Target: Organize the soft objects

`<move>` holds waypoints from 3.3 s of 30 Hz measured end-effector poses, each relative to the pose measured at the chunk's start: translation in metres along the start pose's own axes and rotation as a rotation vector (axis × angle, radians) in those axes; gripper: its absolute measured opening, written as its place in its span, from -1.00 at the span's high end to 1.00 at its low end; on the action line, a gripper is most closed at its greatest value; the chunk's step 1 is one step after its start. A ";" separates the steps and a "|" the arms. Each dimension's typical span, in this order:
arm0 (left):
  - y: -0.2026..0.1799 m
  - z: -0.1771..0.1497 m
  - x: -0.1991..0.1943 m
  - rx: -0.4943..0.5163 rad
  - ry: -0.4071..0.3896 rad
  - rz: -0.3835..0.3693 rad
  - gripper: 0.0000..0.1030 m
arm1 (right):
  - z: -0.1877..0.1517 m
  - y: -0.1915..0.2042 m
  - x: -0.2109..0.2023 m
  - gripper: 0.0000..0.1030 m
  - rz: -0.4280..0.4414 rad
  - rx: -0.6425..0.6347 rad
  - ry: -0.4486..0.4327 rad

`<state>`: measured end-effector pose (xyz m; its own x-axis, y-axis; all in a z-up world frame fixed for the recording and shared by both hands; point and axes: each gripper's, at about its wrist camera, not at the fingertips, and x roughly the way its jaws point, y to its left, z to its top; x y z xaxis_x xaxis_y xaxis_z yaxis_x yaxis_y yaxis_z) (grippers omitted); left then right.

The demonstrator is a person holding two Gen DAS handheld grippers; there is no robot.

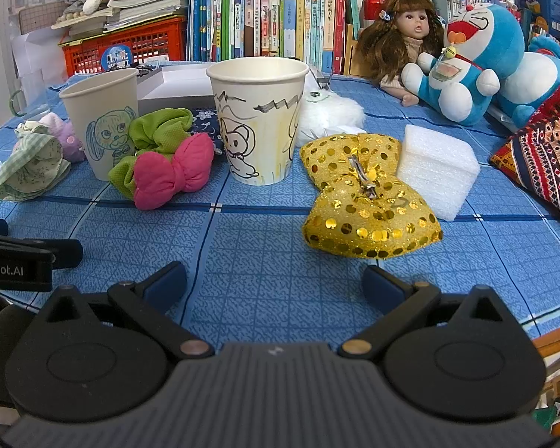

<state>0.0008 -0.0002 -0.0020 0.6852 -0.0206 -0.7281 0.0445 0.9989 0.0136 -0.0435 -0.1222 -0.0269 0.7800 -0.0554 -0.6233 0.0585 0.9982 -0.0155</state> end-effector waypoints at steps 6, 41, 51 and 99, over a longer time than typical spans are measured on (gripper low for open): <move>0.000 0.000 0.000 0.002 -0.003 -0.003 -1.00 | -0.002 -0.002 -0.001 -1.00 0.010 -0.001 -0.013; 0.012 -0.004 -0.015 -0.038 -0.090 -0.033 -0.79 | 0.002 -0.013 -0.020 -1.00 -0.006 0.021 -0.137; 0.028 0.024 -0.037 -0.035 -0.247 0.075 -0.80 | 0.018 -0.042 -0.017 -1.00 -0.116 0.007 -0.193; 0.054 0.036 -0.002 -0.116 -0.203 0.027 0.48 | 0.024 -0.037 0.007 -0.24 -0.036 0.041 -0.098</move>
<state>0.0278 0.0525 0.0248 0.8175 0.0099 -0.5758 -0.0519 0.9970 -0.0566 -0.0247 -0.1602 -0.0121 0.8338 -0.0954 -0.5438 0.1115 0.9938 -0.0035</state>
